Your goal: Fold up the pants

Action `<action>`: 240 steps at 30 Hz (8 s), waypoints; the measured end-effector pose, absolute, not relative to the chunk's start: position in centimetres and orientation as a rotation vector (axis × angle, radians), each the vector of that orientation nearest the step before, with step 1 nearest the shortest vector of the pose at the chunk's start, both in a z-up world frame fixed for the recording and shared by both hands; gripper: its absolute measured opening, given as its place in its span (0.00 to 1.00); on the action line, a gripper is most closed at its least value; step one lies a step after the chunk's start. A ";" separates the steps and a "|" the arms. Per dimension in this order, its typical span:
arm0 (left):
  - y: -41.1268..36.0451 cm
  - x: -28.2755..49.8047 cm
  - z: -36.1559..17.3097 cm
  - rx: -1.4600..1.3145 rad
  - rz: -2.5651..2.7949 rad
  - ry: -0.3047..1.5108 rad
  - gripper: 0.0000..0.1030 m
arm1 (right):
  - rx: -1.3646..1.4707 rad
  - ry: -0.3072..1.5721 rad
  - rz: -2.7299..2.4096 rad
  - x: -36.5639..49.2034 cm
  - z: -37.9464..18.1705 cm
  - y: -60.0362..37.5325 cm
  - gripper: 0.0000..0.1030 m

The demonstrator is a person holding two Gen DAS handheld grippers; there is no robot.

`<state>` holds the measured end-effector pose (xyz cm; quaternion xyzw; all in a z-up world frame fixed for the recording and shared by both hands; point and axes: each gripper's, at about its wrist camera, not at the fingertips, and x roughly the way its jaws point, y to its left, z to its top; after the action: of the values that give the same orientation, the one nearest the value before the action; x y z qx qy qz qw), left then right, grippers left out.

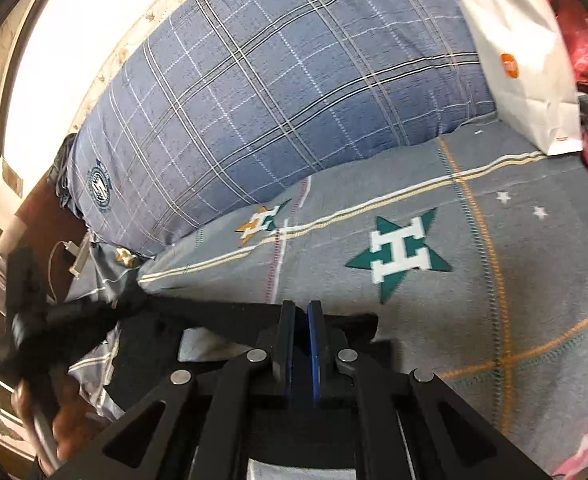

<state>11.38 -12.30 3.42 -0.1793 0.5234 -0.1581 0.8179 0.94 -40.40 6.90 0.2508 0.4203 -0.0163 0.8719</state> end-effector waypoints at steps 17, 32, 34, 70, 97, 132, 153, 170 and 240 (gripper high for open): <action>-12.2 6.3 -2.9 -0.246 -0.356 1.246 0.04 | 0.343 1.069 -0.193 -2.6 3.7 -36.6 0.06; -12.5 4.4 -4.6 -0.167 -0.513 1.208 0.04 | 0.295 1.122 -0.421 -4.6 2.5 -35.6 0.06; -12.1 4.3 -4.0 -0.190 -0.546 1.193 0.05 | 0.279 1.026 -0.427 -5.4 4.2 -35.2 0.07; -6.5 6.0 -3.1 -0.374 -0.575 1.247 0.08 | 0.608 1.047 -0.397 -4.4 3.4 -38.6 0.07; -3.1 6.0 1.8 -0.292 -0.494 1.173 0.57 | 0.510 0.803 -0.275 -6.7 10.2 -31.8 0.59; 14.7 17.2 -0.5 -0.596 -0.192 1.236 0.64 | 0.322 1.226 0.618 16.5 -0.5 -7.0 0.33; 15.8 15.5 -3.1 -0.540 -0.037 1.312 0.34 | 0.138 1.129 0.757 8.5 0.4 -3.1 0.29; 20.8 9.9 -2.3 -0.687 -0.098 1.178 0.50 | 0.143 1.127 0.822 7.0 -0.1 -0.7 0.58; 6.4 4.2 6.4 -0.087 -0.174 0.772 0.70 | 0.531 0.773 0.215 -1.4 9.9 -24.6 0.76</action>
<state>4.19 6.38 6.42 -0.0423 0.3757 -0.0845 0.9219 -1.36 -24.61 9.88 0.2556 0.3718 0.1035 0.8864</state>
